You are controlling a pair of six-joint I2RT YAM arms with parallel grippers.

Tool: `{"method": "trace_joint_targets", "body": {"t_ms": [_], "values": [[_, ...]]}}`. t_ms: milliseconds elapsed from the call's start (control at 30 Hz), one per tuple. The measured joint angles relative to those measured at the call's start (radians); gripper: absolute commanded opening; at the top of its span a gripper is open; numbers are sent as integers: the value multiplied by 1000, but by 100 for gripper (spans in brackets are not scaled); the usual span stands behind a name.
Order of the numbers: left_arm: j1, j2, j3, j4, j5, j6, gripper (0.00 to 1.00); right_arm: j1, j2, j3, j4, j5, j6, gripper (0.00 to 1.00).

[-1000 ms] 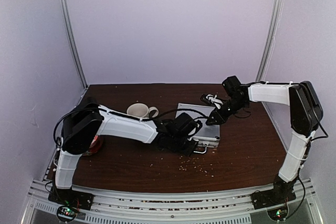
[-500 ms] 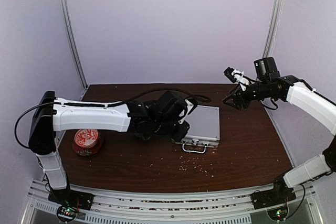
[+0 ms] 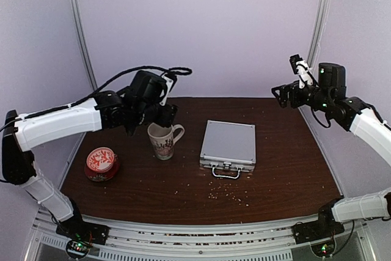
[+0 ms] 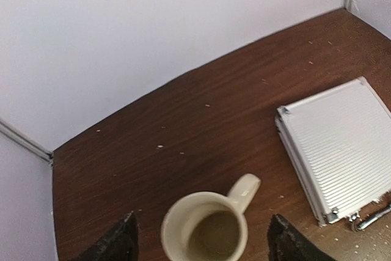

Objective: Pack up texas hold em set

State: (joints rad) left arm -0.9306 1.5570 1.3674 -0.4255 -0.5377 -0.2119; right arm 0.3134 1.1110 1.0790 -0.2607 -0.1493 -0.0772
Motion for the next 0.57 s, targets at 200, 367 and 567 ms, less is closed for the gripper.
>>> {"method": "trace_joint_targets", "body": {"t_ms": [200, 367, 567], "values": [[95, -153, -76, 27, -87, 42, 94, 0, -8, 5, 4, 68, 51, 100], [146, -214, -113, 59, -138, 60, 97, -2, -14, 22, 21, 188, 85, 100], [157, -237, -177, 92, -174, 65, 96, -6, -31, 21, 52, 240, 96, 100]]}}
